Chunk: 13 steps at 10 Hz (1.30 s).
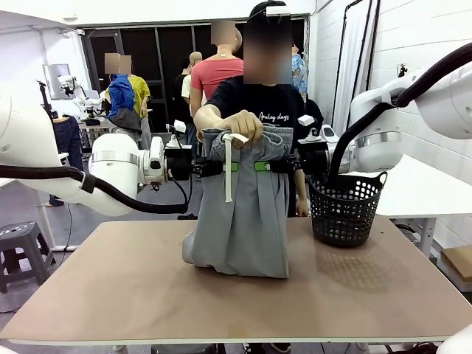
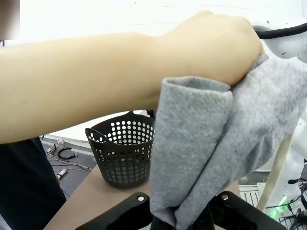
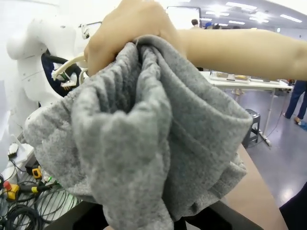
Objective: Fold the training pants.
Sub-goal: Release the ends of the Training pants and then grab the overlapped ends, then fold the Training pants in half.
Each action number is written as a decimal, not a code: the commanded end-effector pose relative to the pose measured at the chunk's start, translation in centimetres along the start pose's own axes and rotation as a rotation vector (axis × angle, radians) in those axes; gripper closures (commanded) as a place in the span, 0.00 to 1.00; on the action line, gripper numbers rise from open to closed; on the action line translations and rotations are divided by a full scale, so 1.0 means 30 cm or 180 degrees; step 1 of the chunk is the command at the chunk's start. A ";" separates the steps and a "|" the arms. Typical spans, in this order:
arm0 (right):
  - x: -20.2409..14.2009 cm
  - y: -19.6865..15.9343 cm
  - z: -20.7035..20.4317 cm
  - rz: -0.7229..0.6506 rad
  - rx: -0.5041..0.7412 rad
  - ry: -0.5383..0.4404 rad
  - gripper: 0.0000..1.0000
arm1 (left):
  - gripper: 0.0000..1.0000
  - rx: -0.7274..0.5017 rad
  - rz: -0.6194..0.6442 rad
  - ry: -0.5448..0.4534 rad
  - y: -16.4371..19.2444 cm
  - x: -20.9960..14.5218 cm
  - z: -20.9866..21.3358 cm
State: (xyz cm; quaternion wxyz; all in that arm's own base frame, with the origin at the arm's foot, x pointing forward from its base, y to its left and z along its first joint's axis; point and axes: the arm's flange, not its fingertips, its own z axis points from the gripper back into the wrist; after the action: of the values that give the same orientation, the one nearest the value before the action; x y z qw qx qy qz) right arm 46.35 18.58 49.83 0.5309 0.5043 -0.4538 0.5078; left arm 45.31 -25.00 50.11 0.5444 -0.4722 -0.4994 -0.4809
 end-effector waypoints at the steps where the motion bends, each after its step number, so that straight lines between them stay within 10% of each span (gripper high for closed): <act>1: 0.018 -0.016 -0.006 -0.0020 -0.0047 0.0064 1.00 | 1.00 -0.0019 -0.0017 -0.0109 0.002 0.007 -0.014; 13: 0.000 0.000 0.000 0.0000 0.0000 0.0000 1.00 | 1.00 0.0000 0.0000 0.0000 0.000 0.000 0.000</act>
State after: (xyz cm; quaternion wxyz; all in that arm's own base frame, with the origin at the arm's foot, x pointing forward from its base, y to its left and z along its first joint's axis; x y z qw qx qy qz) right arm 46.44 18.53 49.79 0.5323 0.5017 -0.4529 0.5098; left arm 45.34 -25.03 49.79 0.5455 -0.4735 -0.4974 -0.4804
